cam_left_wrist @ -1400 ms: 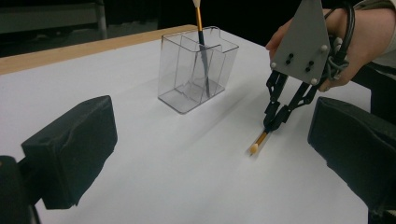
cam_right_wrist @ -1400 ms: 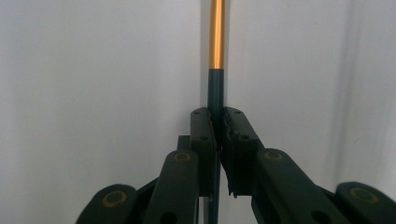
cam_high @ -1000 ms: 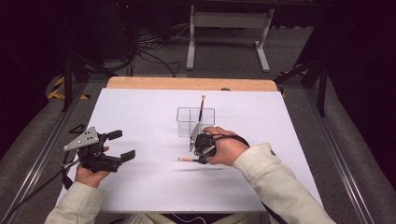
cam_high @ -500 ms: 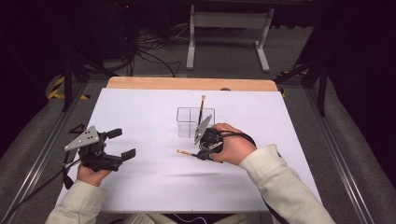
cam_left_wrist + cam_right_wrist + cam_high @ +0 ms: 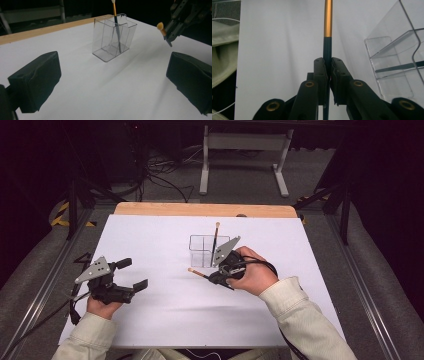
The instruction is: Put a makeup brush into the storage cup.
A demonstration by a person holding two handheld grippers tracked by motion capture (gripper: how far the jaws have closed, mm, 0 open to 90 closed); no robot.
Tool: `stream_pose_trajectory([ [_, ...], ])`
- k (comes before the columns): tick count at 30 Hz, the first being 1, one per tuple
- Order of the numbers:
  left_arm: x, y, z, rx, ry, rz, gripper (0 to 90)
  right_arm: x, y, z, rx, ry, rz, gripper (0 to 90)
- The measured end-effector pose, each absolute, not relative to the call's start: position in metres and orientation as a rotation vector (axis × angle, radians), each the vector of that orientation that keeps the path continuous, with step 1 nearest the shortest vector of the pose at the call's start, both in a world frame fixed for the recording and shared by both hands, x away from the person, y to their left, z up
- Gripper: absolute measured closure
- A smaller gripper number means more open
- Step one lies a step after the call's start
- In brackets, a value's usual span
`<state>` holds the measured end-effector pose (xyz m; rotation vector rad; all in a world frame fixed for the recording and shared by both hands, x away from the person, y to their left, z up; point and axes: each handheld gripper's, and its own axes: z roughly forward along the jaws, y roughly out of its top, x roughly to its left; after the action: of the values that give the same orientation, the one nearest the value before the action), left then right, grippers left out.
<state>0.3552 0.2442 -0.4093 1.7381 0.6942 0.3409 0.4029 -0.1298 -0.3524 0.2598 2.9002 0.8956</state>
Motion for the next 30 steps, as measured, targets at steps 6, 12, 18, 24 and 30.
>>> stream_pose_trajectory([
  [6,0.355,0.243,-0.410,1.737,0.681,0.346,0.2,0.402,-0.133,-0.349,0.287,2.850,0.972,83.6],
  [12,0.355,0.244,-0.413,1.729,0.695,0.331,0.3,0.403,-0.138,-0.345,0.322,2.782,1.091,83.6],
  [18,0.357,0.246,-0.416,1.705,0.705,0.325,0.1,0.403,-0.143,-0.341,0.357,2.689,1.215,83.6],
  [24,0.356,0.247,-0.416,1.699,0.706,0.333,0.0,0.404,-0.146,-0.341,0.391,2.615,1.310,83.6],
  [30,0.356,0.247,-0.416,1.696,0.707,0.328,0.0,0.405,-0.149,-0.341,0.427,2.553,1.381,83.6],
])
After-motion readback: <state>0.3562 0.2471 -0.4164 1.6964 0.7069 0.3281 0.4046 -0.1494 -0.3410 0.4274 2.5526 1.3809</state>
